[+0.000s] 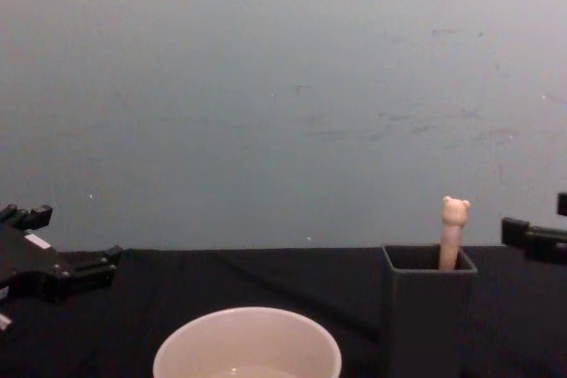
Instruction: Pick up the stirring spoon with one hand, stir inside the cup, then place it back in its original position.
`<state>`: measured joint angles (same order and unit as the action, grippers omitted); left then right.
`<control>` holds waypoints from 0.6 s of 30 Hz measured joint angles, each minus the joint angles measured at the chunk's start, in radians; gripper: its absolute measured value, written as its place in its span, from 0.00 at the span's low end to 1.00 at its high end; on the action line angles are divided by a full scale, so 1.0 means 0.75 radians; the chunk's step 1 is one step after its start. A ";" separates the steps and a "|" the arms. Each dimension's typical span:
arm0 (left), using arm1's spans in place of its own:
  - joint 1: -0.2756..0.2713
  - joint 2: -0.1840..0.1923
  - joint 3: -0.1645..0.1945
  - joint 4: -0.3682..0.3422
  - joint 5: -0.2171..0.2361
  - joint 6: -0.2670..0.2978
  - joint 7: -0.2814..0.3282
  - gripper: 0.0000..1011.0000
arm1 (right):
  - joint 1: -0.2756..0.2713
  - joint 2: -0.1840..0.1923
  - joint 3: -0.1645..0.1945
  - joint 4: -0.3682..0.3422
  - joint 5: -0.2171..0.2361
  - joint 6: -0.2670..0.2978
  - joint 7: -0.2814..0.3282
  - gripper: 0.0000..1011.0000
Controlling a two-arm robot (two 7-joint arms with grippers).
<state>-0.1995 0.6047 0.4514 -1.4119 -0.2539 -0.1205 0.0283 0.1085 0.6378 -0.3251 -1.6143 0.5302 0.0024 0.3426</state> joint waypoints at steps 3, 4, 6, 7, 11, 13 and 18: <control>0.000 0.000 0.000 0.000 0.000 0.000 0.000 0.99 | 0.013 -0.016 -0.004 0.006 0.007 0.024 0.025 0.99; 0.000 0.000 0.000 0.000 0.000 0.000 0.000 0.99 | 0.017 -0.020 -0.006 0.009 0.007 0.030 0.030 0.99; 0.000 0.000 0.000 0.000 0.000 0.000 0.000 0.99 | 0.031 -0.035 -0.010 0.019 0.008 0.047 0.046 0.99; 0.000 0.000 0.000 0.000 0.000 0.000 0.000 0.99 | 0.036 -0.039 -0.011 0.023 0.008 0.053 0.050 0.99; 0.000 0.000 0.000 0.000 0.000 0.000 0.000 0.99 | 0.061 -0.062 -0.017 0.043 0.005 0.078 0.072 0.99; 0.000 0.000 0.000 0.000 0.000 0.000 0.000 0.99 | 0.078 -0.075 -0.019 0.056 0.003 0.093 0.086 0.99; 0.000 0.000 0.000 0.000 0.000 0.000 0.000 0.99 | 0.109 -0.100 -0.028 0.082 -0.008 0.110 0.114 0.99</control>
<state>-0.1996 0.6047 0.4514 -1.4120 -0.2539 -0.1206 0.0283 0.1904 0.5631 -0.3457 -1.5524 0.5245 0.0847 0.4280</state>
